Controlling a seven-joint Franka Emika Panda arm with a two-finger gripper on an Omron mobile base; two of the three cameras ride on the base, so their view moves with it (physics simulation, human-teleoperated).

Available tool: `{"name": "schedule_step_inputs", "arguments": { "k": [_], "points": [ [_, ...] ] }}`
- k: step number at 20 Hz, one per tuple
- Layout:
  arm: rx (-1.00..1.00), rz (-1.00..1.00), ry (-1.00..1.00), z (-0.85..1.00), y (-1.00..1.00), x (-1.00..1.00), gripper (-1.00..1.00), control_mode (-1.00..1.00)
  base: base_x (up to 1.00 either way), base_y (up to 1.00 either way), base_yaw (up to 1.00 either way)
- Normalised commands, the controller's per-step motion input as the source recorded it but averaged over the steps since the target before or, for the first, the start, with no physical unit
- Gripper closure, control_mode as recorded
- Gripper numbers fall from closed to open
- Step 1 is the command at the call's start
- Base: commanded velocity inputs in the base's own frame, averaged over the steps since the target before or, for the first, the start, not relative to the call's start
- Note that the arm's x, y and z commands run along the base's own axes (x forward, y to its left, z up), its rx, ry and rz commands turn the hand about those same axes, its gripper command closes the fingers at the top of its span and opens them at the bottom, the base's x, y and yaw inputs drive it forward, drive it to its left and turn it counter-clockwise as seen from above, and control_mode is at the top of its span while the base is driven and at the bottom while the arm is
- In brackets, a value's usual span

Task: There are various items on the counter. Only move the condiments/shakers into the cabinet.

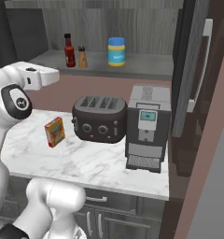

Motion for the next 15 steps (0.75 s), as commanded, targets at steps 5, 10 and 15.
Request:
{"name": "schedule_step_inputs", "arguments": {
  "k": [5,10,15],
  "points": [
    [0.05,0.0,-0.17,-0.51,-0.73,-1.0,-1.0,-1.0,0.0,0.0,0.0],
    [0.03,-0.03,-0.34,-0.1,-0.46,-1.0,-1.0,-1.0,0.0,0.0,0.0],
    [-0.01,0.0,0.0,0.0,-0.03,-0.02,-1.0,-1.0,0.0,0.0,0.0]
  ]
}}
